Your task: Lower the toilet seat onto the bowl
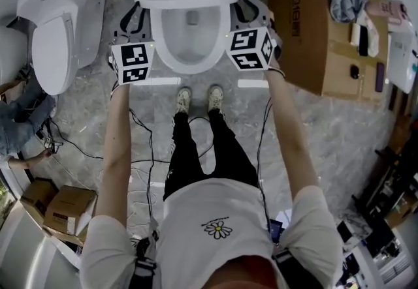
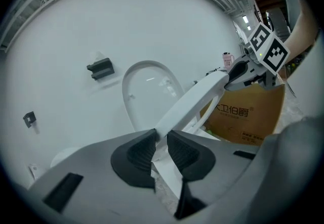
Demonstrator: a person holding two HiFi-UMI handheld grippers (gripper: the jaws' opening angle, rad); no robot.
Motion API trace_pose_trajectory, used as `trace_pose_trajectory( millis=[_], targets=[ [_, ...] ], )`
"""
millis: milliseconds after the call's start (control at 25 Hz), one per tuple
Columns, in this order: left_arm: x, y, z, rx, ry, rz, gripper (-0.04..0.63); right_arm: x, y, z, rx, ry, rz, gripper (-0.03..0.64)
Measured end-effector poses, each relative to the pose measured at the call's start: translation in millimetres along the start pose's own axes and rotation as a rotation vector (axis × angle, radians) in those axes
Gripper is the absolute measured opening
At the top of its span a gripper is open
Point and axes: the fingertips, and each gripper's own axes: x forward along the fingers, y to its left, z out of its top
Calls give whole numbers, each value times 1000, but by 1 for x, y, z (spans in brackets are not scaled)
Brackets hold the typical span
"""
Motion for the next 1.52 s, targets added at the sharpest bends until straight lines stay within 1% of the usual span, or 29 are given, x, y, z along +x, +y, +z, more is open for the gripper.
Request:
trace_pose_trajectory(
  millis=[120,240,400,600,960,1520],
  targets=[
    [-6,-12,-16,22,34,-39,91,-6,9,-13,-26,21,9,100],
    [-14,-20,-29,48,48,-61,94,-10,20,-25,-43,35,21,104],
    [-22,-32,-46,50,74,-88,98,-15,34,-40,-56,61,38,107],
    [-28,-44,-61,82,98,-130,104,-19,45,-57,-77,90,56,111],
    [-40,-67,-96,103,154,-180,112,-26,72,-90,-118,149,98,118],
    [-51,-107,-164,121,260,-261,120,-29,117,-148,-158,237,201,130]
  ],
)
